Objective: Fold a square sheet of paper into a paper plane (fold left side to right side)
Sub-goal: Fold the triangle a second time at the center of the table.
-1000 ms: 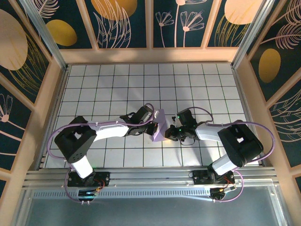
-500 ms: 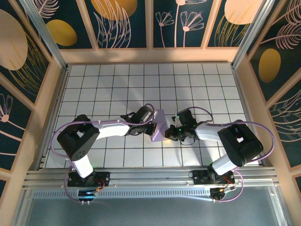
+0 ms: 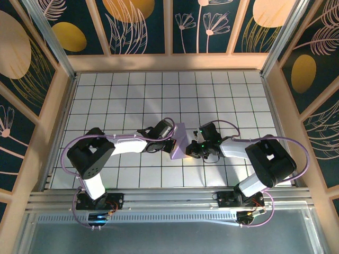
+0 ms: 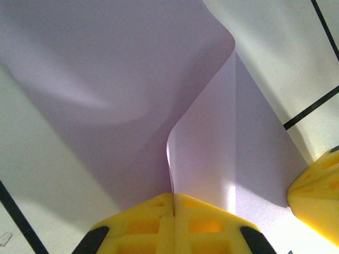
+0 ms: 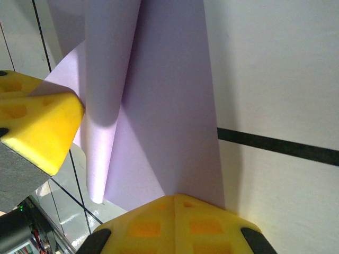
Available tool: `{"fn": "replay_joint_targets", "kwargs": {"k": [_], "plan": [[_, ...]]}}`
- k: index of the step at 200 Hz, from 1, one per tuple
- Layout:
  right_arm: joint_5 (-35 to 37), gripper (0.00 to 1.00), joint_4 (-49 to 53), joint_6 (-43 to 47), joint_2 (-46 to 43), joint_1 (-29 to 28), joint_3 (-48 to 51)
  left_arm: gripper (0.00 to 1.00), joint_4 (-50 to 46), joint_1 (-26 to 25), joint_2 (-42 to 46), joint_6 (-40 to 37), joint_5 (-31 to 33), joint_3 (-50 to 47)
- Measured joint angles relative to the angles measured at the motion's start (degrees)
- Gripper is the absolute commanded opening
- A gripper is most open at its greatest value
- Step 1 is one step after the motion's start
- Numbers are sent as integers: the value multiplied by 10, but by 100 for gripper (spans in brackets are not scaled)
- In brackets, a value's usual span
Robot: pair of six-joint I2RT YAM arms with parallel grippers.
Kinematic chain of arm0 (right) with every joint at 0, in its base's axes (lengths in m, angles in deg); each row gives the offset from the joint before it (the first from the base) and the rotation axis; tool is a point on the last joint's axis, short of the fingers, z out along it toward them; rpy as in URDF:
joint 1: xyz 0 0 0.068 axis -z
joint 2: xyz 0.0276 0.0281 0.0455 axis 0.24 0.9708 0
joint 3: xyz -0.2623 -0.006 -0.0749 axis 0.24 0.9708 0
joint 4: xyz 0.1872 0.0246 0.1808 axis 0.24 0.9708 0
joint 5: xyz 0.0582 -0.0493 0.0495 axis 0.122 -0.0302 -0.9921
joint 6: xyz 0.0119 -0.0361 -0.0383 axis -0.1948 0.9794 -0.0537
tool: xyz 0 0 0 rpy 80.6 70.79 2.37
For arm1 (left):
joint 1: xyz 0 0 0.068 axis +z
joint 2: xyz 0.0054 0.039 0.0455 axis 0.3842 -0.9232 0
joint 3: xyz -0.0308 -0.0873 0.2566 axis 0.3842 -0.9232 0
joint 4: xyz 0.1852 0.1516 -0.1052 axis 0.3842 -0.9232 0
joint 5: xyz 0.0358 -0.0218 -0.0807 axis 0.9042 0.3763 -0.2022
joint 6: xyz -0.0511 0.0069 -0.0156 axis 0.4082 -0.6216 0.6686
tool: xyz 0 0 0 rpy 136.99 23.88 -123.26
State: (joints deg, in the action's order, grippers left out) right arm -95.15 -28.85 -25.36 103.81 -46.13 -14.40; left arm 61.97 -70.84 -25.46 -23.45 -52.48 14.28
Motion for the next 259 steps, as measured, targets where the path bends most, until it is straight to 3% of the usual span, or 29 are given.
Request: {"fn": "replay_joint_targets", "kwargs": {"k": [259], "plan": [[-2,0,0,0,1,0,0,0,-6,0,-38,-19,0,38]]}}
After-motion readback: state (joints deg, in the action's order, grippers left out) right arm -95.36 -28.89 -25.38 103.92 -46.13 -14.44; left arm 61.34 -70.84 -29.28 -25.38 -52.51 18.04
